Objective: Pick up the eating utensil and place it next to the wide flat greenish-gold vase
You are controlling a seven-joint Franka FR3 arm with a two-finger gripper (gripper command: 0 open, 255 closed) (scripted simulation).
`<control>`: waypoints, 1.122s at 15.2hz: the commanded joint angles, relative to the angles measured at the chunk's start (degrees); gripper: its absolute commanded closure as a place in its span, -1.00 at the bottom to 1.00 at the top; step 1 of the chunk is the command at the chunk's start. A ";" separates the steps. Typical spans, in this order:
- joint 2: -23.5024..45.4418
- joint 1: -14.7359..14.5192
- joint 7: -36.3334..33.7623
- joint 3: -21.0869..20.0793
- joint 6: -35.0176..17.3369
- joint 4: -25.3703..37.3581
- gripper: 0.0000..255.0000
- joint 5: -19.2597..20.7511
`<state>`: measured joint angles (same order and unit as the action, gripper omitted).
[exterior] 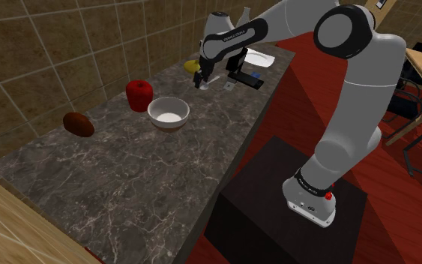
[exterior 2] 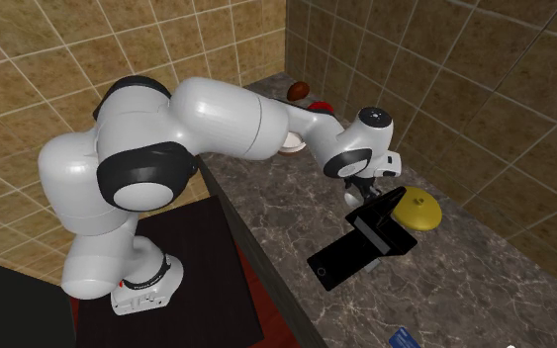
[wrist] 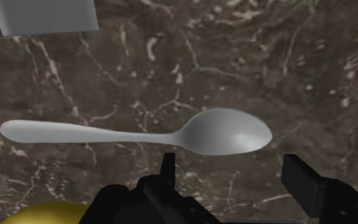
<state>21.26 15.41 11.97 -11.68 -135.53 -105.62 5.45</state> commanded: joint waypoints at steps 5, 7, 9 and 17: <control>0.00 0.00 0.00 0.00 0.00 0.00 -1.00 0.00; -2.54 0.32 0.46 -0.33 2.82 0.33 -1.00 -0.73; -4.64 0.56 0.85 -0.56 5.44 0.90 -1.00 -1.35; -4.64 0.55 0.85 -0.56 5.44 0.90 -1.00 -1.35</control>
